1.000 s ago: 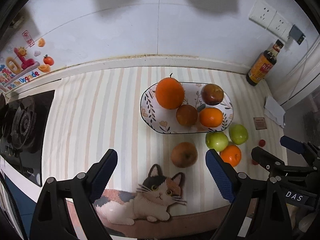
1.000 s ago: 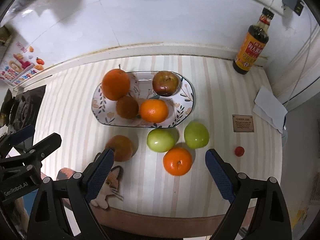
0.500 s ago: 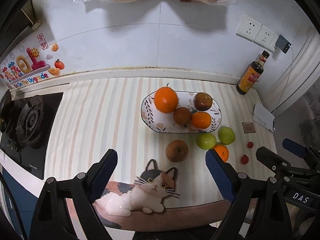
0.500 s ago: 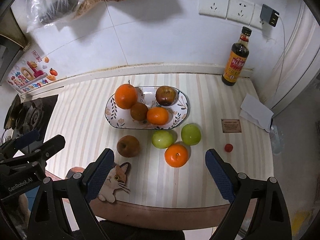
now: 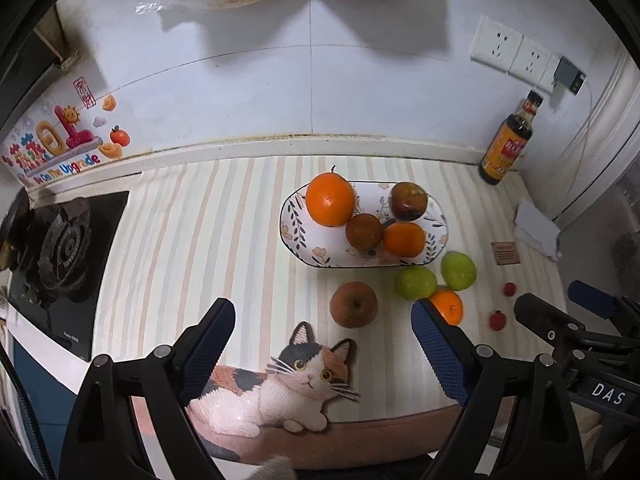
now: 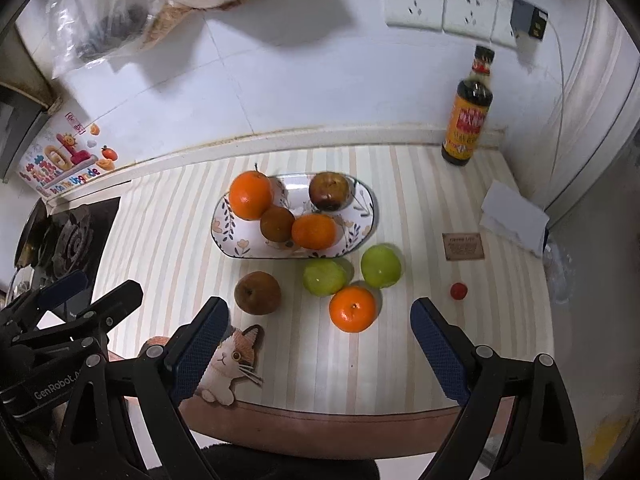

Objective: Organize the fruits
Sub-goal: 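Withdraw both tools from the plate toward the remaining fruit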

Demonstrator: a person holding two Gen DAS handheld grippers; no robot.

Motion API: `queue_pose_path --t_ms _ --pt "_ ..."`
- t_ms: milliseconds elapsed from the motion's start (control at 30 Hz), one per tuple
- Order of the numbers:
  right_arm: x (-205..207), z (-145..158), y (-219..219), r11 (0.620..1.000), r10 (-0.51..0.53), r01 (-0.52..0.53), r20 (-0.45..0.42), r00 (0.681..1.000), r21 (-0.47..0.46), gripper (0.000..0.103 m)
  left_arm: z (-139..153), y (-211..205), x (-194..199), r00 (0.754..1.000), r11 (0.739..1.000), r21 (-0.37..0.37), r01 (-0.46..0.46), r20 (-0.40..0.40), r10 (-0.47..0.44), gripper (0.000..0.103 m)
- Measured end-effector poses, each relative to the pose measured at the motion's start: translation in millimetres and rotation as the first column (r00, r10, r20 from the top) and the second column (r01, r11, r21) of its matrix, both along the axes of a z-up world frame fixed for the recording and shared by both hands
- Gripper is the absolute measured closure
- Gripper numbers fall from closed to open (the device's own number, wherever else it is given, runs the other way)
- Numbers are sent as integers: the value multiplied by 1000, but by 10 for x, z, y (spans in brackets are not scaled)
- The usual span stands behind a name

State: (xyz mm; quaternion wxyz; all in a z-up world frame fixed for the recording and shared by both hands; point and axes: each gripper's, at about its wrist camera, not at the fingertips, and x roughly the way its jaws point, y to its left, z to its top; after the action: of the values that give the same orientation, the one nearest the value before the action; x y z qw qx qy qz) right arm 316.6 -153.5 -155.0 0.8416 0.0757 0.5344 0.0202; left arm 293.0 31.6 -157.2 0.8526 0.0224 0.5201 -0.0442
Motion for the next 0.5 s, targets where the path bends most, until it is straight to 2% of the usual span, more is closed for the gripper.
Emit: queue_pose_path --t_ms 100,300,500 --pt "67 -190 -100 1000 -23 23 -33 999 3 8 -151 -85 98 1000 999 47 0 -3 0 5" --pt "250 -682 -310 998 -66 67 -123 990 2 8 -515 -212 317 998 995 97 4 -59 2 4" --pt "466 -1277 -396 994 -74 89 -228 971 57 8 -1018 -239 577 978 997 72 28 -210 -12 4"
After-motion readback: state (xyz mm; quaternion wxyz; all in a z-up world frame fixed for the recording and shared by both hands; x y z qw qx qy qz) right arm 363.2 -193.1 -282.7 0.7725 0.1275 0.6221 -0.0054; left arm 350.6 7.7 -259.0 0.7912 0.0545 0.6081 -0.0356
